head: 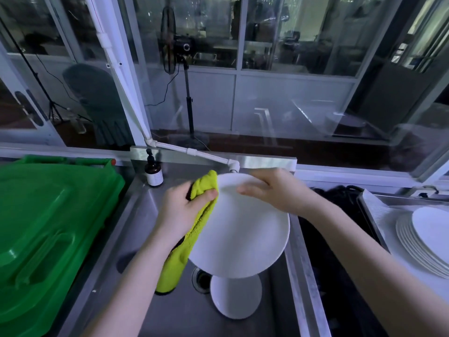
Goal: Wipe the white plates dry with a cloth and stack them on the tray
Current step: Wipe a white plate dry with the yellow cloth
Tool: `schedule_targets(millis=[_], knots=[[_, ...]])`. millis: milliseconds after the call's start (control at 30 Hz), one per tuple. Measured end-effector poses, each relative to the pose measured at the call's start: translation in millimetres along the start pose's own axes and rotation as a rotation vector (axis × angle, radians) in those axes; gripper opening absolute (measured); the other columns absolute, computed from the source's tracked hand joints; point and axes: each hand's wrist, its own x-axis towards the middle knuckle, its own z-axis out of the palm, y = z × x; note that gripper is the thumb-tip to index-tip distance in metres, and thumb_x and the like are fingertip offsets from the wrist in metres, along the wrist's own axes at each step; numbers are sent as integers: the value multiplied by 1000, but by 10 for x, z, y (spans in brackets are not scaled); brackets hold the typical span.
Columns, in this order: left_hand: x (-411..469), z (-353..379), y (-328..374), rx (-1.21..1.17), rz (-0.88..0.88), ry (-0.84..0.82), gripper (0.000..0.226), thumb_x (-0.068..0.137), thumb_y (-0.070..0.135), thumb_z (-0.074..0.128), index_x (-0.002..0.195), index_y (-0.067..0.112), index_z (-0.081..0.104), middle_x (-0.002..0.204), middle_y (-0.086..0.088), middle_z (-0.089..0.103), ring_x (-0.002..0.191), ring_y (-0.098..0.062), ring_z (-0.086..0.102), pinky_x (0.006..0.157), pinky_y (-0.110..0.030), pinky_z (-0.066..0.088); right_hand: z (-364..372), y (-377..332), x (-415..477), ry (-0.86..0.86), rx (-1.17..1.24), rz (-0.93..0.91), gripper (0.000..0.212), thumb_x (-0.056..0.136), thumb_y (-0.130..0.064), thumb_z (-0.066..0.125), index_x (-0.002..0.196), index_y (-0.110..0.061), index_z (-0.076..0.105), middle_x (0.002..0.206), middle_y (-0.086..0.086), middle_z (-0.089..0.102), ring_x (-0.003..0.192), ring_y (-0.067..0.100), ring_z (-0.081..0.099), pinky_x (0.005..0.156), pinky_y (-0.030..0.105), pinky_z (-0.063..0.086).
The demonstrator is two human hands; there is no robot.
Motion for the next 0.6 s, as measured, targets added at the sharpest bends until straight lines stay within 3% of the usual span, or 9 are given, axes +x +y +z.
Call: schedule_targets(millis=[100, 200, 300, 467, 533, 600], knots=[[-7, -3, 8, 54, 54, -84, 38, 71, 48, 74, 69, 13, 62, 54, 5, 51, 51, -4, 42, 50, -19, 33, 171, 35, -72, 71, 46, -52, 51, 95, -37, 64, 72, 5, 47, 65, 8, 35, 64, 17, 30, 59, 34, 26], [-31, -8, -68, -5, 1, -22, 27, 76, 43, 76, 72, 19, 65, 65, 7, 65, 56, 1, 51, 55, -13, 39, 268, 92, -100, 193, 184, -42, 49, 94, -37, 64, 73, 5, 53, 60, 3, 36, 58, 10, 31, 54, 28, 26], [-129, 36, -209, -240, -203, 105, 19, 79, 45, 72, 81, 26, 72, 78, 7, 74, 73, -8, 66, 69, -26, 51, 330, 141, -94, 300, 372, 87, 50, 95, -36, 65, 63, -5, 43, 57, -2, 35, 54, 12, 31, 50, 28, 24], [-305, 337, -328, -552, -568, 420, 18, 90, 36, 68, 76, 24, 69, 80, 8, 71, 75, -11, 67, 70, -28, 52, 810, 67, -136, 693, 732, 444, 52, 95, -34, 66, 56, -17, 37, 55, -10, 34, 55, 9, 31, 54, 30, 25], [-342, 399, -321, -558, -619, 476, 15, 90, 36, 67, 81, 26, 64, 82, 9, 69, 77, -9, 65, 68, -27, 49, 1057, 52, -216, 811, 922, 621, 47, 94, -42, 62, 58, -16, 46, 54, -11, 43, 52, 7, 38, 55, 28, 32], [-353, 372, -337, -559, -612, 449, 13, 90, 33, 68, 82, 22, 66, 83, 6, 70, 80, -14, 67, 71, -28, 50, 1146, 88, -324, 771, 995, 638, 36, 95, -46, 58, 68, -22, 60, 61, -12, 57, 58, 6, 51, 58, 28, 42]])
